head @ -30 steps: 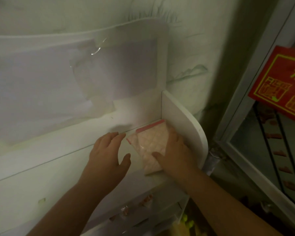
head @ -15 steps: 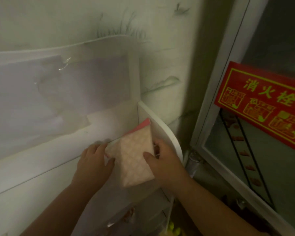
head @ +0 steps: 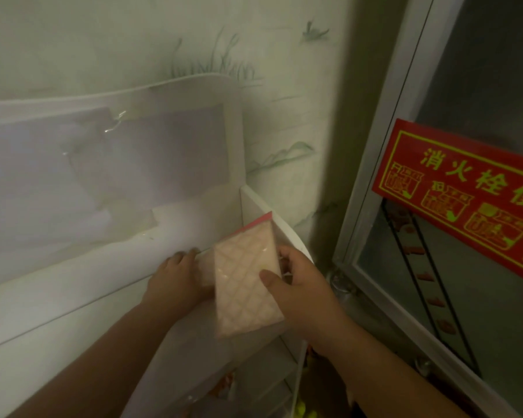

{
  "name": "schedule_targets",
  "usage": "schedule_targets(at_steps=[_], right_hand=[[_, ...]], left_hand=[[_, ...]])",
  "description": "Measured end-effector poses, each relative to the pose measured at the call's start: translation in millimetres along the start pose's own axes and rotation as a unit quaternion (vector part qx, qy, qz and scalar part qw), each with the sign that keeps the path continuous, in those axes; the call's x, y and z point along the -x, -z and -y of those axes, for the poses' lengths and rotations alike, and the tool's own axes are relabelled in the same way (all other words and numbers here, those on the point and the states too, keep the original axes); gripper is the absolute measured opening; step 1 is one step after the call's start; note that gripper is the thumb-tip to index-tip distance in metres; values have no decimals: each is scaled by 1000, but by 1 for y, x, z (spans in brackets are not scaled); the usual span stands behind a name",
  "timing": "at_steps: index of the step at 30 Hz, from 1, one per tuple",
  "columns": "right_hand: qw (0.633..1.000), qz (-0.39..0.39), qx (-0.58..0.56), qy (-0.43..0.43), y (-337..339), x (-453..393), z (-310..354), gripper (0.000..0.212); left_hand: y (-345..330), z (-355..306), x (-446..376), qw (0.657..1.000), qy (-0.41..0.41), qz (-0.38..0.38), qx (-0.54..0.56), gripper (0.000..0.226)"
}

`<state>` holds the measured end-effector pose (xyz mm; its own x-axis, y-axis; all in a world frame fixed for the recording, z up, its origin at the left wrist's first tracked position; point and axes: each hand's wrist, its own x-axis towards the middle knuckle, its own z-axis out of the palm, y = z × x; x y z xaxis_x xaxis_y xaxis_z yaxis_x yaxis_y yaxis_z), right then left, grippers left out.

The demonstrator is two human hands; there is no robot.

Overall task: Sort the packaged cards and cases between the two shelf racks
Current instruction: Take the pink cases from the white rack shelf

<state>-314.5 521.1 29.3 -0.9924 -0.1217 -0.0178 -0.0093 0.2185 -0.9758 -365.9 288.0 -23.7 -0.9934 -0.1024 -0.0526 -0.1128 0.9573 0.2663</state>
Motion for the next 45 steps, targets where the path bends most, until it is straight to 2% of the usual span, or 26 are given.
schedule_targets(at_steps=[6,8,12,17,21,23,26,28,30,34,37,39,43,45], right_hand=[[1000,-8,-26,3,-3,2,-1,21],[999,-8,-37,2,-4,3,-1,24],[999,-6,-36,2,-6,3,-1,25],[999,5,-45,7,-9,4,-1,23],[998,-2,-60,8,-12,2,-6,24],[998,-3,-60,6,-12,4,-8,24],[998,-5,-67,0,-11,5,-11,27],[997,-6,-73,-1,-11,3,-13,29],[997,-6,-79,3,-11,1,-14,33],[991,3,-132,2,-17,-6,-16,36],[986,12,-166,1,-26,-10,-18,34],[983,26,-180,4,-34,-12,-17,28],[979,53,-196,-3,-56,-7,-9,26],[977,67,-201,-1,-67,-2,-5,29]], left_hand=[[-1,4,2,998,45,27,27,105],[1,3,10,997,60,8,57,97],[0,8,23,996,68,-16,51,106],[-1,9,28,996,89,4,24,102],[9,11,22,989,136,49,36,110],[13,13,24,988,139,59,40,102],[18,15,31,989,121,25,87,85],[20,19,40,971,118,-22,208,67],[25,17,53,931,128,-63,335,43],[41,20,73,852,170,-127,478,19],[55,27,90,817,183,-178,518,13],[61,31,103,801,192,-210,527,22],[73,42,130,800,219,-258,495,26],[81,48,145,804,240,-259,479,29]])
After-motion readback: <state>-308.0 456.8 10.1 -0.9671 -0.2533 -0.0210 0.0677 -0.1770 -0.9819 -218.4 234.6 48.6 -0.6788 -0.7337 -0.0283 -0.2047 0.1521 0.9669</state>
